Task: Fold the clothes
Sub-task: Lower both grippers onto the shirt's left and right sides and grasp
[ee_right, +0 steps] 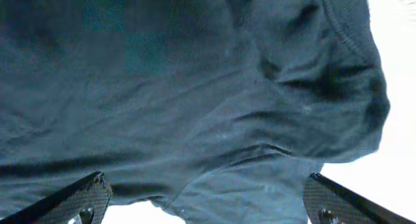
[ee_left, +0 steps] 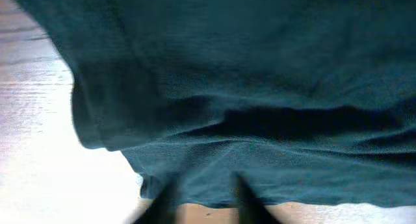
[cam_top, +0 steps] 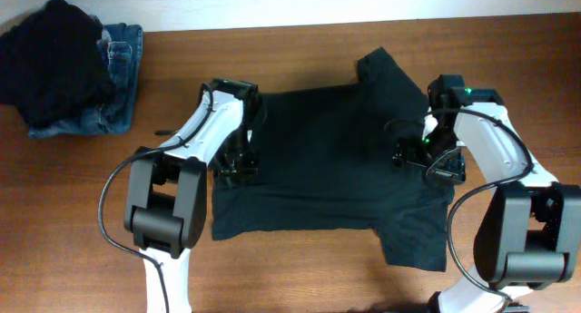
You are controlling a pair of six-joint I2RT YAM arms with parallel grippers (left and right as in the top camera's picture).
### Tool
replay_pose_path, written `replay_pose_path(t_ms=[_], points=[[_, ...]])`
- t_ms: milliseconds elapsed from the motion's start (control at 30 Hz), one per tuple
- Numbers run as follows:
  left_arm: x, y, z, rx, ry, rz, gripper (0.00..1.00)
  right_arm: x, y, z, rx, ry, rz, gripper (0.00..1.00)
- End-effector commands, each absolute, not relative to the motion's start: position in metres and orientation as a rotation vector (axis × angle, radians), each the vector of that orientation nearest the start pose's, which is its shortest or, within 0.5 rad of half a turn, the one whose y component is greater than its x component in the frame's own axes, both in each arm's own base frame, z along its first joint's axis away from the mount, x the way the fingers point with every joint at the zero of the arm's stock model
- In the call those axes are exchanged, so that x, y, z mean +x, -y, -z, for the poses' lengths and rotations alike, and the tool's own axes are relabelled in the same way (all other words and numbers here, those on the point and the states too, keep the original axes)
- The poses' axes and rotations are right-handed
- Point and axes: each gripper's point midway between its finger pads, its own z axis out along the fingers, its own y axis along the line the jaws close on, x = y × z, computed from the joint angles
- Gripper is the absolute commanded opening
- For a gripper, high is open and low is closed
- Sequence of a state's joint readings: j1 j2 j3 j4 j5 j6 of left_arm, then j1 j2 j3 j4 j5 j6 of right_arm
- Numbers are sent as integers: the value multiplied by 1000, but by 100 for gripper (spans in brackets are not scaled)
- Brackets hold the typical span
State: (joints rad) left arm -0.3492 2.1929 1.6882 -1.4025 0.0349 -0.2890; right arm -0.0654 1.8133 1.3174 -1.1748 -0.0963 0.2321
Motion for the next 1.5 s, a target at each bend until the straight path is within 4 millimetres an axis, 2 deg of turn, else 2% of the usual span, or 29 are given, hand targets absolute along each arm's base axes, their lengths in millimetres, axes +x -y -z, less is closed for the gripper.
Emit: replay_pose_path(t_ms=[0,167,267,433,700,833,967,1333,1467], points=[[308,124,-29,121,-3487,-128,3,297,1,-53,484,-3228,-149,99],[297,123,-19,135,-3511,-147,1,295,1,-42,483,-3222,-151,100],[290,120,-7,136,-3523,-155,1,297,1,-40,480,-3212,-152,91],[275,118,8,129,-3559,-144,1,301,-3,-38,476,-3190,-196,55],[263,114,18,126,-3581,-147,1,293,-3,-19,509,-3206,-186,18],[261,113,19,125,-3589,-154,1,290,-1,-10,546,-3202,-169,17],[249,109,23,123,-3620,-175,1,284,12,-6,636,-3195,-42,17],[229,101,31,94,-3668,-218,1,285,12,-5,637,-3194,-42,16],[230,101,32,95,-3666,-220,1,284,13,-4,654,-3190,-39,9]])
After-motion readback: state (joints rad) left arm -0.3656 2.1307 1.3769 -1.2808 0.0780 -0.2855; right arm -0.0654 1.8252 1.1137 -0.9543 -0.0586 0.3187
